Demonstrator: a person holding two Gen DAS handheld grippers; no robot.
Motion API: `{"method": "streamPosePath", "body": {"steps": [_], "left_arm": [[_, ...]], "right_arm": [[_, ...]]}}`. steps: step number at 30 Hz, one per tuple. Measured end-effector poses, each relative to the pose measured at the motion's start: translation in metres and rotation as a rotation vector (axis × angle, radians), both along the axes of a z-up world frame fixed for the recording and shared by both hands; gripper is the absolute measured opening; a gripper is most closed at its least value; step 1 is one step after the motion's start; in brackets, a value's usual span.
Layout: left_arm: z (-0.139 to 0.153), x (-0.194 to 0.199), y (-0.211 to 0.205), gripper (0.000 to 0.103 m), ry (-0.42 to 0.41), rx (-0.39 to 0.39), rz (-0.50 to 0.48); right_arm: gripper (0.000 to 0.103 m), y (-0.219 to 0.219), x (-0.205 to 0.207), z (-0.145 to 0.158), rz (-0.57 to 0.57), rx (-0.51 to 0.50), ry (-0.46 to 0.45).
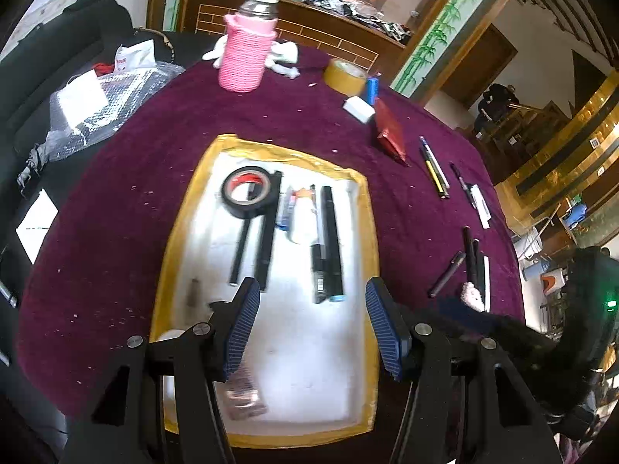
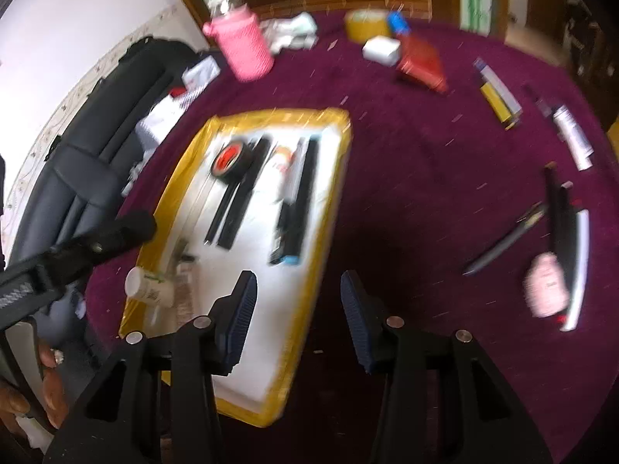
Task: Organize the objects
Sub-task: 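Move both open tools back to the pile of markers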
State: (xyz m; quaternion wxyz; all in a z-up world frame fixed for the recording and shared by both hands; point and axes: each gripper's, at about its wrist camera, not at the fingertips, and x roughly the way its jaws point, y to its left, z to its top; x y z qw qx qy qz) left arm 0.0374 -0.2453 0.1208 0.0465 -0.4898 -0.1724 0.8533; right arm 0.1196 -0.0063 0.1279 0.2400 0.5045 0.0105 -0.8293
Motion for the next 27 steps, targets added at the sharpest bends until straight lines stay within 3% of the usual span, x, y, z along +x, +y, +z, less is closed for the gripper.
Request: {"method": "streamPosePath", "body": {"steps": [7,27], "left_arm": [[0.007,0.001,0.04,0.051,0.001,-0.005,-0.012],[0.009,0.005,0.154,0.051,-0.01,0.001,-0.047]], "right_arm": [[0.049,0.052,-0.003,0.024,-0.071,0.064,0.135],[0.05,0.157,-0.016,0.019,-0.079,0.143,0.145]]}}
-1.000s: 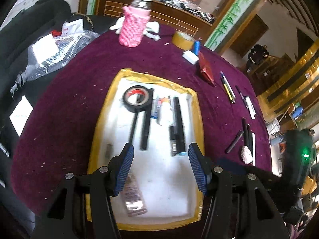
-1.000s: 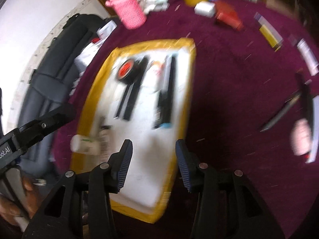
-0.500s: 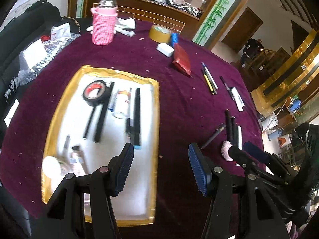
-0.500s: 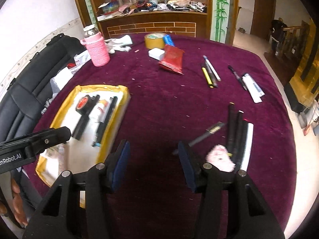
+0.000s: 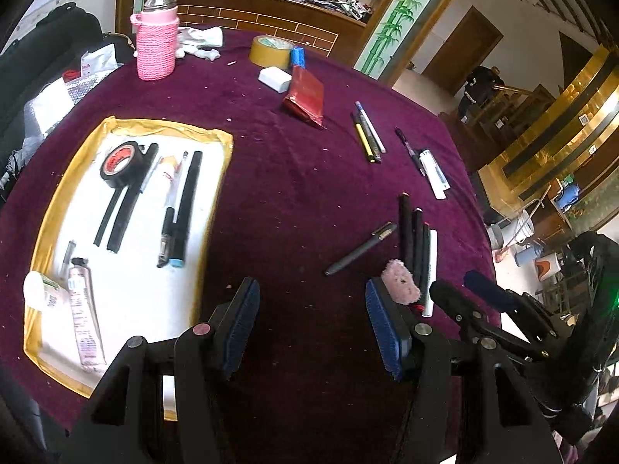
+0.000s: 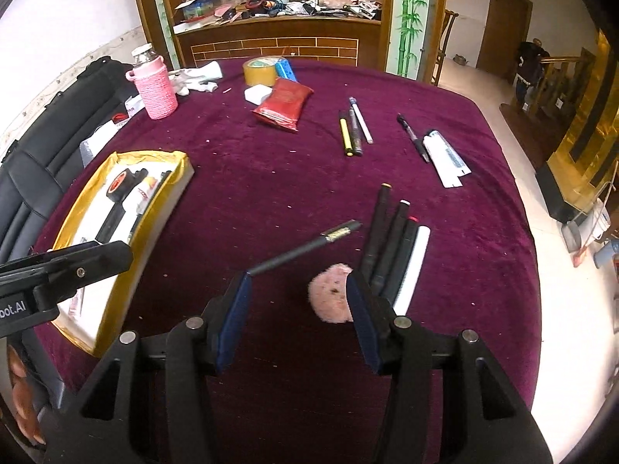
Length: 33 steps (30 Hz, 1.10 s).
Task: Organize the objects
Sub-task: 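Move both open tools back to the pile of markers, then grasp the gold-banded black pen with the left tool while the right tool grasps the pink fluffy toy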
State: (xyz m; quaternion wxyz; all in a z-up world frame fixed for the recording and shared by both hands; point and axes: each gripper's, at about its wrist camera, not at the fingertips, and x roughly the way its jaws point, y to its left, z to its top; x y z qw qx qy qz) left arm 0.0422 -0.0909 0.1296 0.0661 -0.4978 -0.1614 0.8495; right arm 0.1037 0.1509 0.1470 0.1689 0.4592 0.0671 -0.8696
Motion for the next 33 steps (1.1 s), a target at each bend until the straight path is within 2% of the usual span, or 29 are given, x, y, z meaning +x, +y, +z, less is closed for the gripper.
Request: {"method": "streamPosePath", "body": {"steps": [10,12,14,16,17,18,20,22,28,30,32,33], "left_arm": [[-0.011,-0.008,0.042,0.051,-0.041,-0.026,-0.063],[-0.015,-0.012,0.051,0.051,-0.045,-0.048,-0.089],[-0.022,-0.017,0.059,0.051,-0.046,-0.073,-0.114],[-0.03,-0.025,0.065,0.051,-0.048,-0.1,-0.14],[-0.035,-0.029,0.068,0.051,-0.056,-0.118,-0.147],[-0.04,-0.034,0.07,0.051,-0.063,-0.126,-0.157],[-0.048,-0.043,0.075,0.051,-0.068,-0.138,-0.178],[-0.055,-0.053,0.085,0.051,-0.051,-0.192,-0.219],[-0.072,-0.077,0.116,0.05,0.035,-0.307,-0.393],[-0.078,-0.083,0.124,0.047,0.042,-0.334,-0.446],[-0.089,-0.09,0.132,0.025,0.013,-0.345,-0.499],[-0.094,-0.093,0.134,0.022,-0.004,-0.352,-0.513]], "right_arm": [[0.05,0.037,-0.016,-0.014,-0.058,-0.037,-0.057],[0.05,0.054,-0.021,-0.014,-0.113,-0.058,-0.052],[0.05,0.081,-0.023,-0.01,-0.211,-0.098,-0.005],[0.058,0.113,-0.025,-0.008,-0.307,-0.151,0.067],[0.073,0.123,-0.029,-0.011,-0.333,-0.167,0.066],[0.076,0.136,-0.034,-0.017,-0.371,-0.177,0.033],[0.076,0.161,-0.048,-0.036,-0.428,-0.229,-0.105],[0.076,0.174,-0.051,-0.049,-0.456,-0.264,-0.172],[0.076,0.178,-0.046,-0.065,-0.449,-0.259,-0.239],[0.076,0.178,-0.044,-0.067,-0.436,-0.252,-0.24],[0.076,0.18,-0.043,-0.07,-0.429,-0.252,-0.241],[0.076,0.181,-0.043,-0.07,-0.424,-0.251,-0.243]]}}
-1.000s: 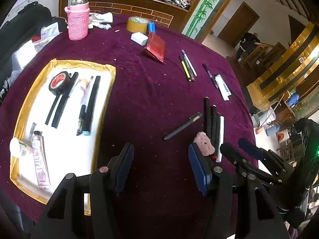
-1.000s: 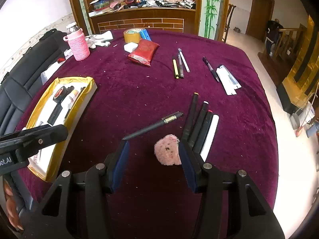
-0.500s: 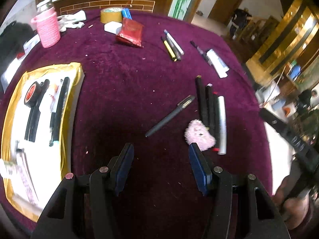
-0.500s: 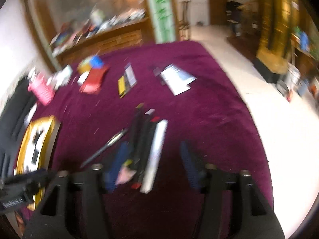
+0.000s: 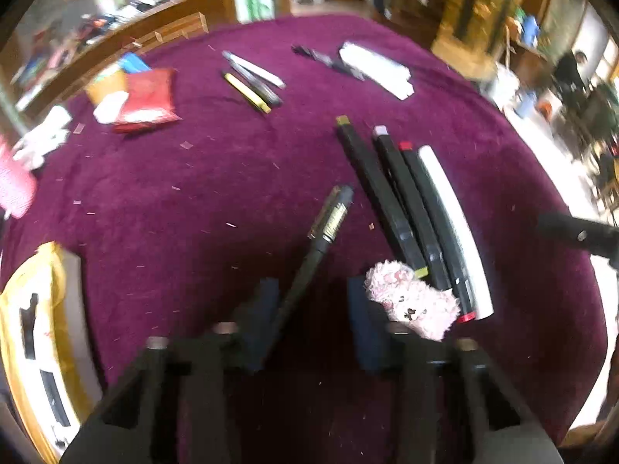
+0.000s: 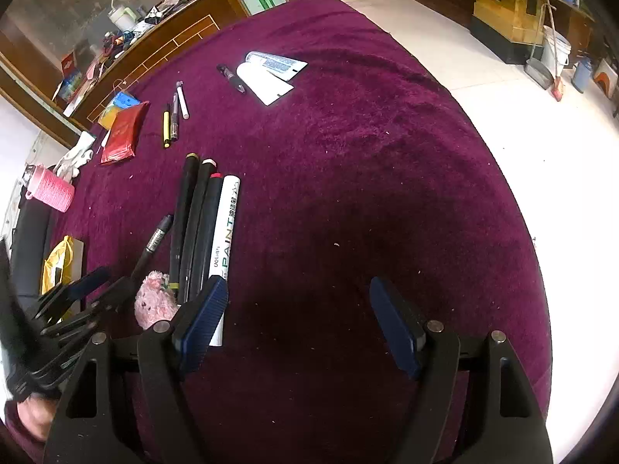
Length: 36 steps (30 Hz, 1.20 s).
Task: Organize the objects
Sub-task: 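Grasp the gold-banded black pen with the left tool while the right tool grasps the pink fluffy toy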
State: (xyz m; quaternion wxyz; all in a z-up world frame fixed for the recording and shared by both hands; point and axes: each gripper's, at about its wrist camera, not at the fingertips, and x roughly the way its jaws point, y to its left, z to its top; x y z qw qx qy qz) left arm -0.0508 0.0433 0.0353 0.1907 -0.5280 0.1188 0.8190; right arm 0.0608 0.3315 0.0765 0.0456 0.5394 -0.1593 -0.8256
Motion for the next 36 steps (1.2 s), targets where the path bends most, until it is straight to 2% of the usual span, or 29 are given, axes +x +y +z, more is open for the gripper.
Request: {"method": "streamPosePath", "body": {"steps": [2,3,5,9,10,14,18,22,27,31,32,33,34,35,36], "left_arm": [[-0.008,-0.005,0.004,0.017,0.012,-0.053,-0.025],[-0.008,-0.008,0.004,0.016,0.019,-0.034,-0.03],[-0.01,-0.011,0.009,0.017,0.024,-0.041,-0.032],[-0.013,-0.003,0.027,0.018,0.142,-0.123,-0.081],[-0.012,-0.001,0.027,0.016,0.147,-0.129,-0.082],[-0.008,-0.006,0.015,0.007,0.064,-0.047,-0.022],[-0.001,0.004,-0.003,0.007,0.032,0.013,0.022],[0.02,0.027,-0.033,0.007,0.037,0.111,0.094],[0.048,0.052,-0.068,0.007,0.065,0.223,0.173],[0.062,0.068,-0.098,0.007,0.079,0.283,0.241],[0.065,0.072,-0.109,0.007,0.076,0.302,0.266],[0.066,0.074,-0.117,0.007,0.073,0.312,0.287],[0.065,0.077,-0.13,0.007,0.068,0.326,0.325],[0.065,0.08,-0.139,0.007,0.065,0.334,0.349],[0.065,0.083,-0.151,0.007,0.066,0.334,0.378]], "right_arm": [[0.076,0.001,-0.001,-0.001,0.006,0.002,-0.002],[0.076,0.002,-0.001,-0.002,0.008,0.001,-0.002],[0.076,0.001,-0.003,-0.003,0.014,0.001,-0.006],[0.076,-0.006,-0.006,-0.004,0.043,-0.009,-0.012],[0.076,-0.009,-0.007,-0.003,0.056,-0.01,-0.009],[0.076,-0.031,-0.009,0.004,0.14,-0.023,0.014],[0.076,-0.063,-0.009,0.012,0.271,-0.025,0.038],[0.076,-0.099,-0.009,0.012,0.39,-0.003,0.049],[0.076,-0.141,-0.01,0.001,0.507,0.089,0.066],[0.076,-0.159,-0.013,-0.016,0.546,0.158,0.04],[0.07,-0.162,-0.011,-0.016,0.548,0.191,0.066],[0.052,-0.165,-0.01,-0.016,0.556,0.211,0.077],[0.039,-0.168,-0.009,-0.017,0.561,0.221,0.077],[0.033,-0.169,-0.01,-0.016,0.561,0.217,0.067],[0.033,-0.17,-0.012,-0.016,0.556,0.212,0.059]]}}
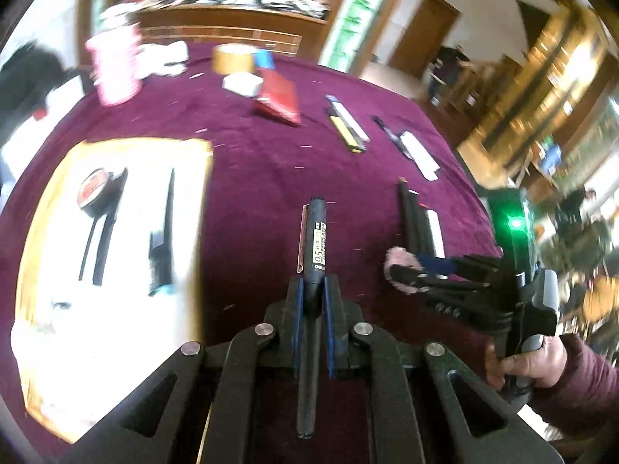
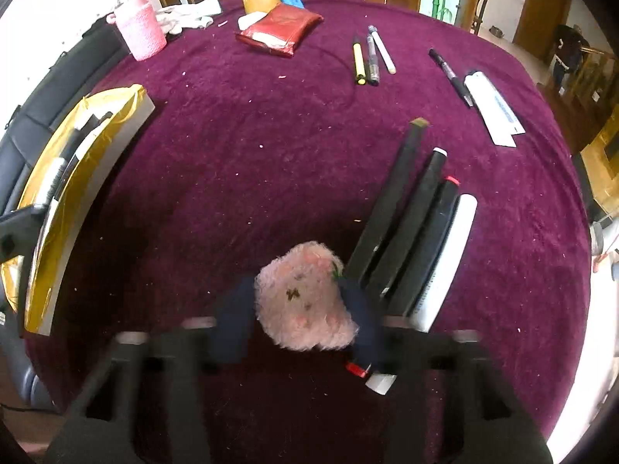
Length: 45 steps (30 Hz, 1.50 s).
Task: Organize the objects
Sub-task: 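Grasp the gold-banded black pen with the left tool while the right tool grasps the pink fluffy toy, then carry the black pen and pink toy into the tray and open both tools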
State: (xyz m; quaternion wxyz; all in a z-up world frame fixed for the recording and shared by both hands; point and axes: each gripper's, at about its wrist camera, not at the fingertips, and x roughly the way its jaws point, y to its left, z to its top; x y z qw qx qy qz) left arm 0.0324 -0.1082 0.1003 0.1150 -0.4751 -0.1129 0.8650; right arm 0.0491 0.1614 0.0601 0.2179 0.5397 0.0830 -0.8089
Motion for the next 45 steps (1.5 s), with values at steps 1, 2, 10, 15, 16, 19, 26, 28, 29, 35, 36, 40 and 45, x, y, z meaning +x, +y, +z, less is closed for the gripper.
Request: {"method": "streamPosePath", "body": {"steps": [1,2,10,15,16,19,26,28,29,35,36,40,45], "left_arm": [[0.0,0.003,-0.01,0.008,0.0,-0.006,0.025],[0.0,0.005,-0.018,0.008,-0.002,-0.008,0.046],[-0.009,0.021,-0.096,0.008,-0.031,-0.027,0.222],[-0.017,0.014,-0.138,0.008,-0.059,-0.04,0.278],[-0.017,0.013,-0.141,0.008,-0.062,-0.049,0.279],[-0.024,-0.002,-0.156,0.008,-0.088,-0.086,0.277],[-0.049,-0.037,-0.175,0.008,-0.15,-0.143,0.225],[-0.053,-0.041,-0.174,0.008,-0.164,-0.152,0.197],[-0.057,-0.043,-0.174,0.008,-0.173,-0.151,0.183],[-0.063,-0.054,-0.181,0.008,-0.194,-0.161,0.155],[-0.064,-0.056,-0.183,0.009,-0.2,-0.161,0.158],[-0.069,-0.059,-0.191,0.025,-0.232,-0.126,0.158],[-0.048,-0.049,-0.197,0.037,-0.198,-0.068,0.145]], "right_arm": [[0.032,0.0,-0.001,0.0,-0.007,-0.003,-0.003],[0.032,0.001,-0.001,0.001,-0.017,-0.008,-0.007],[0.031,-0.007,0.004,0.026,-0.065,-0.118,-0.04],[0.031,-0.043,0.018,0.051,-0.025,-0.185,-0.035],[0.031,-0.053,0.021,0.056,-0.012,-0.198,-0.037],[0.032,-0.085,0.032,0.064,0.034,-0.225,-0.05],[0.032,-0.148,0.05,0.064,0.108,-0.284,-0.107],[0.032,-0.165,0.054,0.062,0.122,-0.297,-0.124],[0.032,-0.173,0.056,0.061,0.129,-0.302,-0.134],[0.032,-0.203,0.062,0.047,0.143,-0.301,-0.181],[0.032,-0.208,0.063,0.044,0.144,-0.298,-0.189],[0.032,-0.222,0.067,0.031,0.157,-0.274,-0.21],[0.032,-0.241,0.071,0.012,0.188,-0.217,-0.235]]}}
